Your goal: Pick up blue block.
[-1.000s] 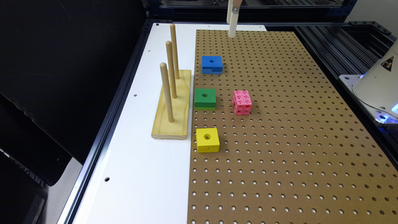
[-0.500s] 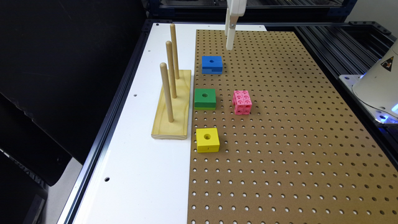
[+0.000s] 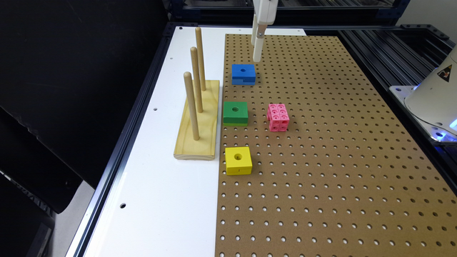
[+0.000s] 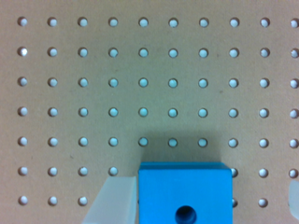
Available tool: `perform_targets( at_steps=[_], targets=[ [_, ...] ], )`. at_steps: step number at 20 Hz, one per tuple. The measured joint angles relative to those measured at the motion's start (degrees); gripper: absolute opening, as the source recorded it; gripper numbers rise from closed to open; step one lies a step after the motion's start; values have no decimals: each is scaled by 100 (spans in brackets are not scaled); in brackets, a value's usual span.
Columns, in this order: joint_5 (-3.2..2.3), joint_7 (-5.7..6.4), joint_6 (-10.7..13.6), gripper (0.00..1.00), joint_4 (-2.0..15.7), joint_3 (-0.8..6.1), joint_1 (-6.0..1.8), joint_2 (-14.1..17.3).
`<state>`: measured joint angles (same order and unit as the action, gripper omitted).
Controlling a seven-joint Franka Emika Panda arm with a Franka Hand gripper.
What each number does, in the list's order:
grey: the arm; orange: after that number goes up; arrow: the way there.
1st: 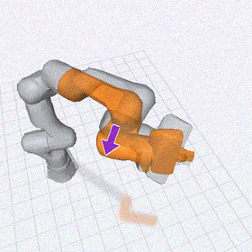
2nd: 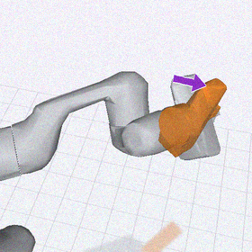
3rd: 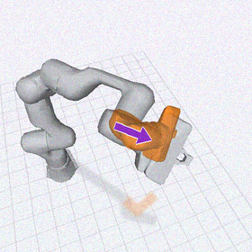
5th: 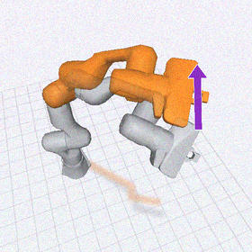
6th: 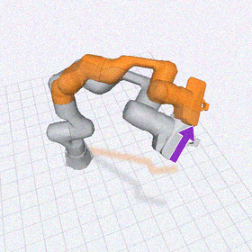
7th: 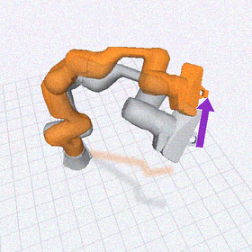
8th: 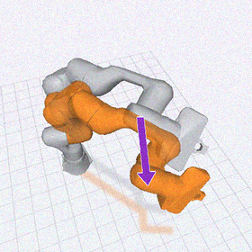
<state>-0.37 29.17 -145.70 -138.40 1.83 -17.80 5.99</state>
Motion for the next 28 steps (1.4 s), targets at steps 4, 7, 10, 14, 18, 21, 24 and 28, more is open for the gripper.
perform_targets(
  at_steps=[4,7,10,14,18,21,24,28],
  targets=[
    [0,0,-167,100,1,3,0,199],
    [0,0,-426,100,13,3,-1,449],
    [0,0,-495,100,78,3,-2,565],
    [0,-2,-491,100,149,-5,-8,587],
    [0,-4,-491,100,184,-11,-24,588],
    [0,-4,-491,100,196,-11,-28,590],
    [0,-4,-491,100,200,-11,-29,596],
    [0,-4,-757,100,208,-12,-30,952]
  ],
)
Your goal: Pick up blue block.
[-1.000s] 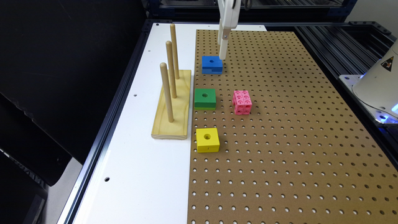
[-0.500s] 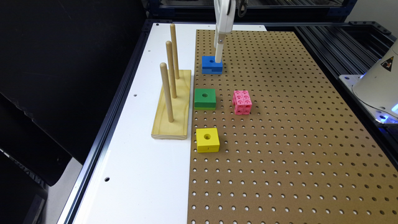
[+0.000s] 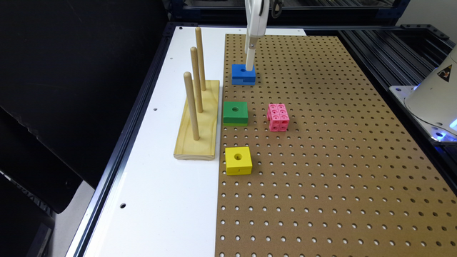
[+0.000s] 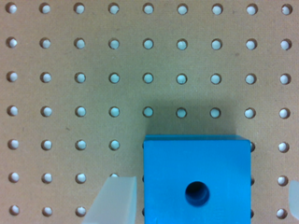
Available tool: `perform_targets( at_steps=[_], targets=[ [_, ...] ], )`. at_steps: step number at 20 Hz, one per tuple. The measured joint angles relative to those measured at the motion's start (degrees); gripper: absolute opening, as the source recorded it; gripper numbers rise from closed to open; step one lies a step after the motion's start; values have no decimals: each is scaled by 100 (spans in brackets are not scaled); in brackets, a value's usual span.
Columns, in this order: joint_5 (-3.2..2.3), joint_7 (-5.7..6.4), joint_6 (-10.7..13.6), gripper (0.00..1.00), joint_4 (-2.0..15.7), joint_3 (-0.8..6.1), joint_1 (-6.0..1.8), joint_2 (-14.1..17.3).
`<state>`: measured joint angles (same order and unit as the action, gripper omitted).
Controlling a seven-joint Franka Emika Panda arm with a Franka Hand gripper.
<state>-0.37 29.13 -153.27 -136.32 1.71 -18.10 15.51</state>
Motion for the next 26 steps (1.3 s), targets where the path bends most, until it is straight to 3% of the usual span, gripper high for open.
perform_targets(
  at_steps=[3,6,15,26],
  targets=[
    [-1,0,-321,100,87,-2,-2,398],
    [-1,0,-351,100,244,-3,-4,577],
    [-1,0,-346,100,312,0,-4,597],
    [-1,5,-345,100,361,65,4,600]
  ],
)
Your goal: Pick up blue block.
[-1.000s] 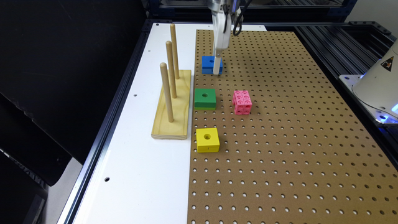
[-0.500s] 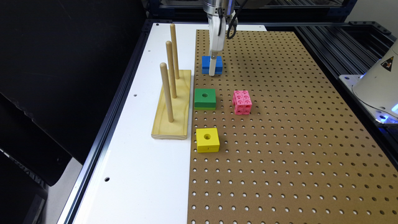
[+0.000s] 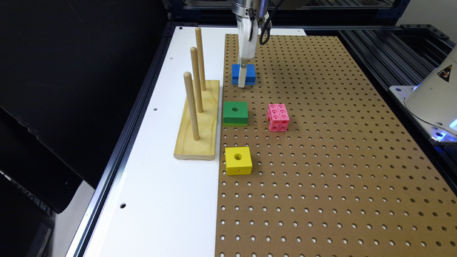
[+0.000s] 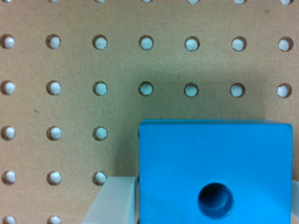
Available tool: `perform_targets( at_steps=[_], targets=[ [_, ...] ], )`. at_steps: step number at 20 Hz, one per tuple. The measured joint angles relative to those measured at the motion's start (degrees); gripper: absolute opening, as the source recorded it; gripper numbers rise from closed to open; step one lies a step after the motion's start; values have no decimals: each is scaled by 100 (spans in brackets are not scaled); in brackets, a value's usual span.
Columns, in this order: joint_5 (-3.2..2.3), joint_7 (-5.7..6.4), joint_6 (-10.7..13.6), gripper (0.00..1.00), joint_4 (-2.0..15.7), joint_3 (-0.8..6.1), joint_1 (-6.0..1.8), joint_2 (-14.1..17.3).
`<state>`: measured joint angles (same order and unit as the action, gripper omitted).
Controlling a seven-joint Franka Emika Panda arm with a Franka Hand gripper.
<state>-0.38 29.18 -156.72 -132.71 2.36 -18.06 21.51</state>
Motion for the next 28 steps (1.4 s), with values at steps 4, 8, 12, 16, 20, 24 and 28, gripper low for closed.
perform_targets(
  at_steps=[4,8,12,16,20,24,28],
  targets=[
    [-5,2,-67,0,20,-4,-4,125],
    [-5,2,-67,0,20,-4,-4,125],
    [-5,2,-63,0,19,-4,-4,123],
    [-5,2,-60,0,19,-4,-4,121],
    [-5,2,-50,0,18,-4,-4,107],
    [-5,2,121,0,17,-3,-5,-53],
    [-5,2,482,0,16,-1,-4,-398]
  ],
)
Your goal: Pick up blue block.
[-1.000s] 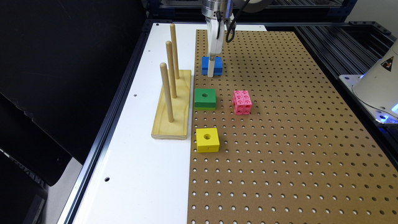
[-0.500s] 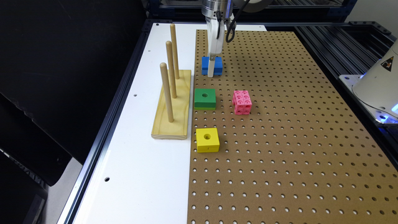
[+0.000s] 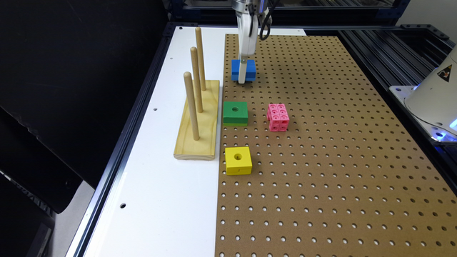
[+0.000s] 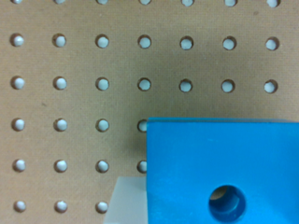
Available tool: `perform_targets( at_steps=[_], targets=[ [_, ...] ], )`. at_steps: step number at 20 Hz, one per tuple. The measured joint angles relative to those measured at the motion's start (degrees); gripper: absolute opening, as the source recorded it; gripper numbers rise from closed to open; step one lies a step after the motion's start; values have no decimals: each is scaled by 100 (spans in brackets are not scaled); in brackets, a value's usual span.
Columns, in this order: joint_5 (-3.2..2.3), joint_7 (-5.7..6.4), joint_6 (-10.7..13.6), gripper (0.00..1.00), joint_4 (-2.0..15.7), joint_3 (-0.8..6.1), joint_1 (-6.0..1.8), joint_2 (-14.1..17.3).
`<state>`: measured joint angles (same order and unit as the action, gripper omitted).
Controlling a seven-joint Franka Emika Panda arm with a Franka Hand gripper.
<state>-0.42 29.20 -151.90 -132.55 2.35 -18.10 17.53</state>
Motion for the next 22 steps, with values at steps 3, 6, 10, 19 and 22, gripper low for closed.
perform_targets(
  at_steps=[3,6,10,19,22],
  targets=[
    [1,0,222,0,-6,8,1,-202],
    [1,0,401,0,-5,11,1,-393],
    [6,3,718,0,-7,33,3,-702],
    [8,6,1239,0,-1,51,3,-1269],
    [9,6,1414,0,22,52,3,-1476]
  ],
)
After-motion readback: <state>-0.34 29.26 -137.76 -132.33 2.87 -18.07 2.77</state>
